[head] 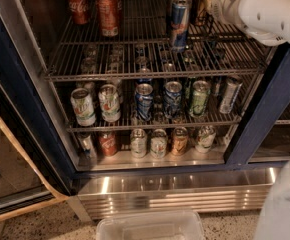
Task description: Pick orange can from top shelf of fridge
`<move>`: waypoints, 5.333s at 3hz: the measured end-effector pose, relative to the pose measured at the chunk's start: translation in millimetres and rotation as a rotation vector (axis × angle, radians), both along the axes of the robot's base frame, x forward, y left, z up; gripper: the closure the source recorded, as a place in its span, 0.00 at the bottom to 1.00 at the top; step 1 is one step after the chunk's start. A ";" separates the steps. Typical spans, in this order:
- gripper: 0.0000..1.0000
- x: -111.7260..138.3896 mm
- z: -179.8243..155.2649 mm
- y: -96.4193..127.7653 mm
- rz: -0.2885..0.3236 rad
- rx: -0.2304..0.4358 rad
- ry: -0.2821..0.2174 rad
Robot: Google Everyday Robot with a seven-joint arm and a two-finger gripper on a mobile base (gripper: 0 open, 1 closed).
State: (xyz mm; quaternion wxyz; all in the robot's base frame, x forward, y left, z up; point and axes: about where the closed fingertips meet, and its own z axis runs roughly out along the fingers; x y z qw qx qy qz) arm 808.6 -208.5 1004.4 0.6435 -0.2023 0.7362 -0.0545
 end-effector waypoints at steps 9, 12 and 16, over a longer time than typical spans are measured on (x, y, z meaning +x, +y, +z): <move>0.63 41.2 -1.0 -16.7 -0.150 0.042 -0.080; 0.34 74.3 -11.0 0.4 -0.095 0.034 -0.032; 0.35 90.1 -25.4 -11.3 -0.128 0.083 -0.043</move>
Offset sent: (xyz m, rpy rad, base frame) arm -0.0019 -0.0005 0.0016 -0.0057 -0.0145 -0.0254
